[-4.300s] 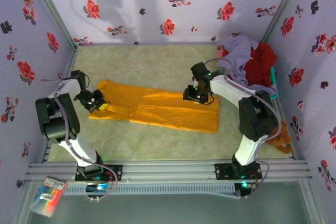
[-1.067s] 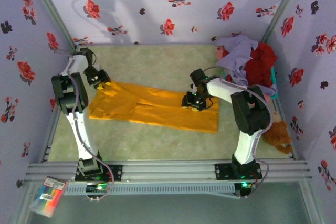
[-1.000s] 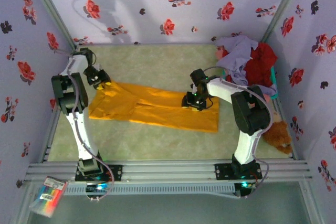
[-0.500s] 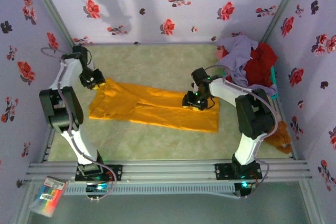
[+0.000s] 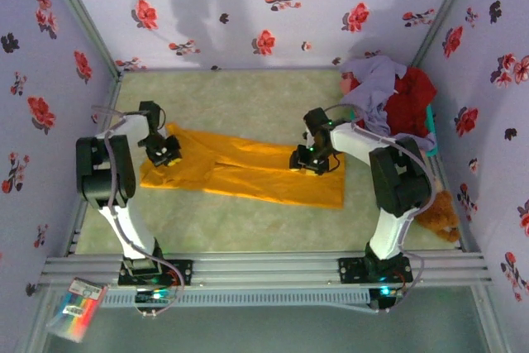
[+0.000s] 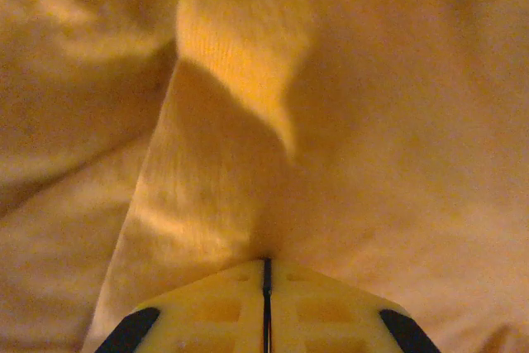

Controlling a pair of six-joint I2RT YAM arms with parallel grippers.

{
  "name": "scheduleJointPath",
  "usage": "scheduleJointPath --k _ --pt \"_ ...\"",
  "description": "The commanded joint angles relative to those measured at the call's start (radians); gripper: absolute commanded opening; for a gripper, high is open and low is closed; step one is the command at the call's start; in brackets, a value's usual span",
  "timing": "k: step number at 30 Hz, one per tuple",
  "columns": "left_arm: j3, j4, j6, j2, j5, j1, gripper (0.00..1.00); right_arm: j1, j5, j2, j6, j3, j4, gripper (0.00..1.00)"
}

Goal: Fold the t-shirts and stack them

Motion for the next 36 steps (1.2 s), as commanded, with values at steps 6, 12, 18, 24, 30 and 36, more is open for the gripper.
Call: scheduleJointPath --k 6,12,18,24,30,36 --pt "0.031 0.057 0.031 0.094 -0.037 0.002 0.14 -0.011 -0.007 0.005 -0.036 -0.069 -0.014 0.54" --pt "0.145 0.016 0.057 0.176 -0.034 0.002 0.14 -0.009 -0.025 -0.025 -0.010 -0.138 -0.015 0.55" --pt "0.383 -0.097 0.076 0.326 0.003 -0.002 0.16 0.025 -0.058 -0.122 0.061 -0.244 -0.005 0.56" --pt "0.620 -0.208 0.087 0.435 0.032 -0.042 0.23 0.111 -0.101 -0.192 0.087 -0.246 -0.087 0.56" --pt "0.610 -0.141 0.011 0.312 0.094 -0.056 0.24 0.113 -0.050 -0.275 0.071 -0.137 -0.191 0.58" --pt "0.372 0.058 -0.159 0.111 0.124 -0.059 0.17 0.113 -0.046 -0.262 0.080 -0.113 -0.167 0.57"
